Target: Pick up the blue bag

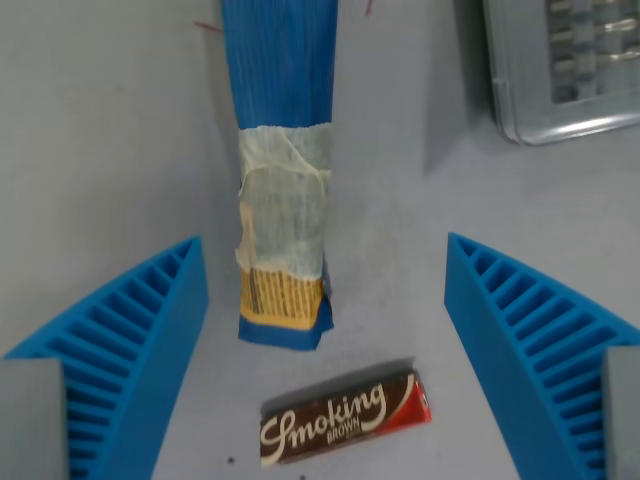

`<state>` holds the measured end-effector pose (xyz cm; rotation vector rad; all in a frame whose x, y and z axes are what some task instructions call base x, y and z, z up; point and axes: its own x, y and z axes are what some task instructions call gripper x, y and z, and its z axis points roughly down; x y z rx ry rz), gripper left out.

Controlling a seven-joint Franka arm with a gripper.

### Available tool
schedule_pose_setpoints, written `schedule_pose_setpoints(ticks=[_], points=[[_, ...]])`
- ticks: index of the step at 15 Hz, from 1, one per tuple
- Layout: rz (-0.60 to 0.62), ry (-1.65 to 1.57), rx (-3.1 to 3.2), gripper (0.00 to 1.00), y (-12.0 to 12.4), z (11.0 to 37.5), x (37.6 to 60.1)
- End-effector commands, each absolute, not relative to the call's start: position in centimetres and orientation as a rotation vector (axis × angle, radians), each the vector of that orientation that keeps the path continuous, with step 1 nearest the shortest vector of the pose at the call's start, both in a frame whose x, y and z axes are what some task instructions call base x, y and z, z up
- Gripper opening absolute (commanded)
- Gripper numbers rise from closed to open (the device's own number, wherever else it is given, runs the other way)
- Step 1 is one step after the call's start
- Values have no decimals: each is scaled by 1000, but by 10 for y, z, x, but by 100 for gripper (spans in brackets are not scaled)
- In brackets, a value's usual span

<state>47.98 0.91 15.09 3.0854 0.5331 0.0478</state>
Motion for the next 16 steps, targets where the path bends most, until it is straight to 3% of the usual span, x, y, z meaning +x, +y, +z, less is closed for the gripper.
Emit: schedule_pose_setpoints(ticks=[1, 4, 5, 16], points=[[138, 557, 3129, 100, 10, 138, 480], [151, 555, 3128, 100, 11, 123, 481], [151, 554, 3128, 0, 11, 118, 481], [151, 554, 3128, 0, 11, 118, 481]])
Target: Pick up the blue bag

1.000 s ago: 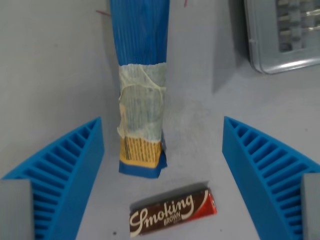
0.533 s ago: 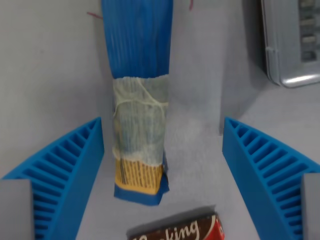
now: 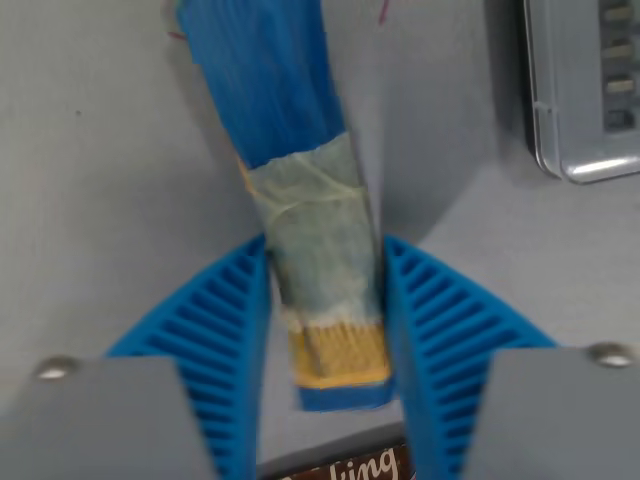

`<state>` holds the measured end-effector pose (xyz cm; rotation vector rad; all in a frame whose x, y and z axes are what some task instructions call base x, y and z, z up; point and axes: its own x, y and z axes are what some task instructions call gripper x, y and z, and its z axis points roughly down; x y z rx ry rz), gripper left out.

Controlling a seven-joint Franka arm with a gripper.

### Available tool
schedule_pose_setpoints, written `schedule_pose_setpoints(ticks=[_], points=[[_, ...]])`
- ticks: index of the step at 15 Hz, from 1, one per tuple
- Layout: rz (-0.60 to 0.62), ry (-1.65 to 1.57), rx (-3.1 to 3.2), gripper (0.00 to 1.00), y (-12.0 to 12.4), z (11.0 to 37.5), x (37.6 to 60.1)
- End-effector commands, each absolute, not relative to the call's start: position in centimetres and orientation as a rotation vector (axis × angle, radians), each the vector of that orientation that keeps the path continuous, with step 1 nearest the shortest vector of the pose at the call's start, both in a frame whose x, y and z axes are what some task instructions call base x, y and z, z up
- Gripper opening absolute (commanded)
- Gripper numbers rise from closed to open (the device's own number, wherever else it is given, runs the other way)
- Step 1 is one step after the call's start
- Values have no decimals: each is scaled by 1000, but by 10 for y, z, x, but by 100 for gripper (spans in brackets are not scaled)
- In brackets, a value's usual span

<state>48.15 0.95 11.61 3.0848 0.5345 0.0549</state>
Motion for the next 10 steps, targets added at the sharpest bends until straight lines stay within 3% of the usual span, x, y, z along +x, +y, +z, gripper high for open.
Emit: schedule_pose_setpoints(ticks=[1, 10], points=[[151, 554, 3128, 0, 11, 118, 481], [143, 553, 3129, 0, 10, 128, 481]])
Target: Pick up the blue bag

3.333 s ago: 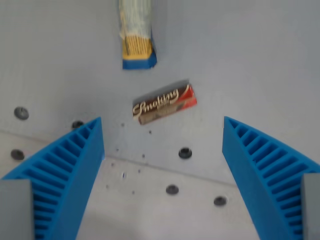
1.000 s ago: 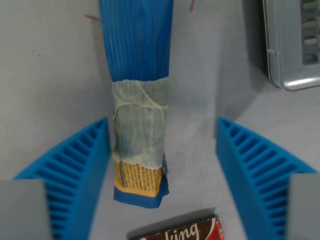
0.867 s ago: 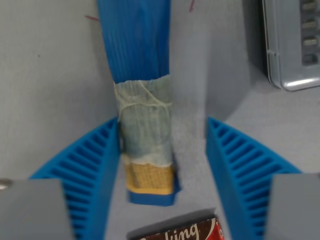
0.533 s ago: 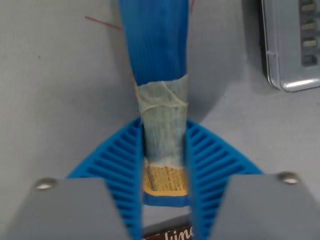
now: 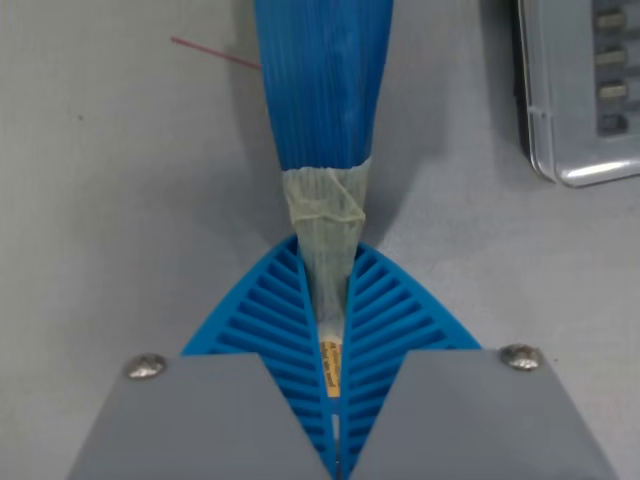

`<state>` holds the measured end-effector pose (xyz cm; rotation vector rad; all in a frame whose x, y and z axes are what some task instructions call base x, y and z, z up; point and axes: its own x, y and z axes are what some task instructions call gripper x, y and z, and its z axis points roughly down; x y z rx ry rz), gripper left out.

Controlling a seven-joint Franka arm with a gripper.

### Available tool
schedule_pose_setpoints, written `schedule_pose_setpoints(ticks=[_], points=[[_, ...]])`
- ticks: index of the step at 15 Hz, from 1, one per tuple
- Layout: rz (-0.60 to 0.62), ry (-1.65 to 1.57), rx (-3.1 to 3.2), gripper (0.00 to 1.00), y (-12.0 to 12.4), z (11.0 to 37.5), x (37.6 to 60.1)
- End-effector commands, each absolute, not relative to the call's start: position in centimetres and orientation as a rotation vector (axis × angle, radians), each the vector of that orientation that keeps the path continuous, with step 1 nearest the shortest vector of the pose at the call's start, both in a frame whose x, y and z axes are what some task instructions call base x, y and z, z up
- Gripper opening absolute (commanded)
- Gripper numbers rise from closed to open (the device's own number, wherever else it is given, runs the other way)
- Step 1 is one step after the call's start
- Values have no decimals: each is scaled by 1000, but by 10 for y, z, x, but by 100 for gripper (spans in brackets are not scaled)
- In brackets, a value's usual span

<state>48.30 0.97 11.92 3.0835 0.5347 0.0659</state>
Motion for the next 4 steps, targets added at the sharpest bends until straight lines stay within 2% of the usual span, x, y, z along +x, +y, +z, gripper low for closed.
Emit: schedule_pose_setpoints(ticks=[1, 4], points=[[136, 554, 3130, 0, 10, 131, 480], [110, 556, 3133, 0, 9, 141, 480]])
